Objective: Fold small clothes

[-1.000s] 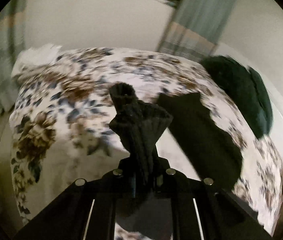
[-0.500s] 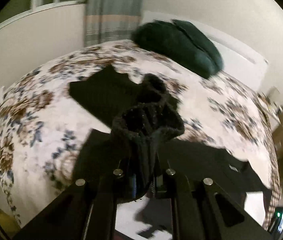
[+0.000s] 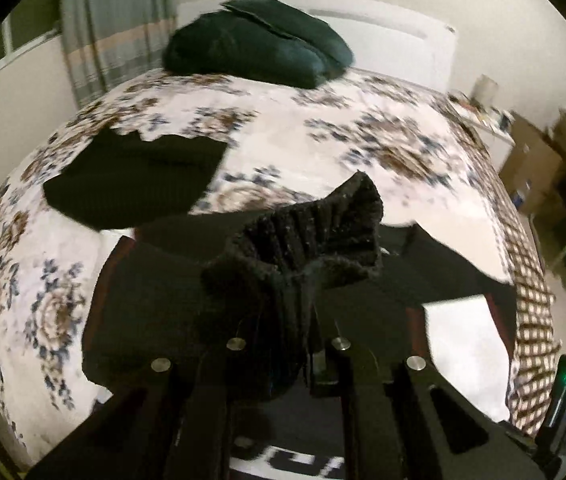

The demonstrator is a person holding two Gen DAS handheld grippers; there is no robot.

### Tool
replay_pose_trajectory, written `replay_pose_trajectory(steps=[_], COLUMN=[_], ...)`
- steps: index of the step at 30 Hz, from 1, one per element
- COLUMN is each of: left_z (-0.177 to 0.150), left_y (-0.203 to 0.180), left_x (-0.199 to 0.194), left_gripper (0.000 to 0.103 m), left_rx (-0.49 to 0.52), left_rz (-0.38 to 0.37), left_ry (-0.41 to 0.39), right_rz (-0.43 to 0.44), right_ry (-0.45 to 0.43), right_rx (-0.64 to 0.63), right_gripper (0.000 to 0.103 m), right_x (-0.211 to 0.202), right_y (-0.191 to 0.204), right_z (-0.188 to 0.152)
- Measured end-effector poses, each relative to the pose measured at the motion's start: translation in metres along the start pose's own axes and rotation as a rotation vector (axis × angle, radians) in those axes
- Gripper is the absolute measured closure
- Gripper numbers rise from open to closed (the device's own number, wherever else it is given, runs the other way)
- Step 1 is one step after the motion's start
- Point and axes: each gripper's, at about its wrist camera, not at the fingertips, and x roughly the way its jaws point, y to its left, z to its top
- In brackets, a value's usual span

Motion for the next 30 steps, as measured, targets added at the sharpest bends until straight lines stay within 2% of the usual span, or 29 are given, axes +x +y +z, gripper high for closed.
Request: replay_pose_trajectory(steps=[7,17,23,26,27,29,30], left_z=[-0.020,-0.047,-0.065,-0.077,-0.080,-0.080,-0.078], left_y=[-0.057,-0.134,-0.176,-0.191,-0.195,-0.193,-0.190], left_x=[0.020,0.044,0.062,0.073,0.077,0.077,0.075], left_gripper=[0.095,0.095,0.095,0.094,0.091,0.084,0.068], left_rx=[0.060,0.132,0.195,0.251,0.272,0.266,0.249], left_rz=[-0.021,-0.072,-0.092,-0.073,-0.054,-0.071,-0.098], left_ry=[0.068,0.140,0.182,0.209,0.235,0.266,0.268], right_rz=[0.038,0.072,0.063,0.057,0.058,0.083,0.099], right_ry=[0.024,0.035,0.023,0.025,0.027,0.032,0.031], right_rx=[0.098,0.211,0.217,0.220,0.221,0.221,0.224], right_gripper=[0.020,0.020,0.020,0.020,0.020,0.020,0.020], right_x=[0.012,0.021,0.019,0.016,0.016,0.011,0.008], right_y=[-0.057,-0.117,-0.136,-0.144,-0.144,-0.148,-0.152], right_z=[0.006,0.013,0.017,0.019,0.020,0.021,0.021])
